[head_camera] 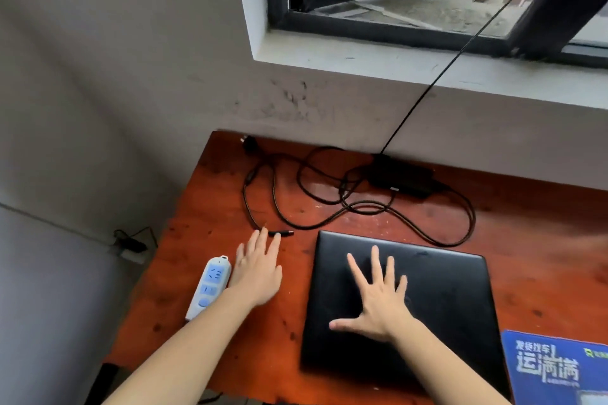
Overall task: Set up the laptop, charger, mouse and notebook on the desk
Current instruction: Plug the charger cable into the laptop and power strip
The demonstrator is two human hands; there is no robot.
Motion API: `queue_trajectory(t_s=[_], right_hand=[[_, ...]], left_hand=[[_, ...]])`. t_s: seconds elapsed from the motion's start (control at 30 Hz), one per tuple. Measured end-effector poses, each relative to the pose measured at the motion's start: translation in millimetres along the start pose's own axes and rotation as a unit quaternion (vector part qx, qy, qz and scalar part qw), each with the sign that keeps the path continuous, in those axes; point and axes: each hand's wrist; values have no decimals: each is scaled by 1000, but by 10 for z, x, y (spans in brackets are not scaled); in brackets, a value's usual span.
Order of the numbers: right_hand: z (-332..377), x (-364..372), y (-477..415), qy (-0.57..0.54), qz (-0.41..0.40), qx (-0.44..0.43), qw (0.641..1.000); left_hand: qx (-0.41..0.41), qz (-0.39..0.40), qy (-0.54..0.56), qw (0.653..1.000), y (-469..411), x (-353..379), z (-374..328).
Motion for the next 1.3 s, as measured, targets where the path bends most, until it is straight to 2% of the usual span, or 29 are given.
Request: queue_trajectory(t_s=[0.1,0.23,0.4,0.5,0.57,0.63,0.83,1.13,1.3], right_hand=[[144,-94,-159,13,23,26,999],[258,-185,-308,11,39,34,999],[246,-125,-429,24,77,43,996],[187,-79,-440,9,70,32,997],[167,-73,-441,8,63,28,998],[170,-69,-445,13,71,27,997],[177,-80,-426,6,57,23,998],[224,-110,-402,13,68,28,997],[228,-129,-431,16,85,33,996]], left_hand=[[30,9,-12,999,-310,-34,61],[14,17,9,1000,-541,-5,83],[6,-63,29,998,-647,120,103],[25,-148,60,987,-665,192,142],[24,-170,56,984,-680,197,128],[28,-172,54,983,-677,200,80],[127,-189,73,971,-513,361,-140],[68,-184,194,961,-463,361,-323],[94,-151,206,962,-535,276,-292]])
Point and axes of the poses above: each hand's wrist, its own y-axis away from the middle knuckle, its own x-axis out of the palm, z = x × y, and after that the axes turned 9 degrees about z, right-handed
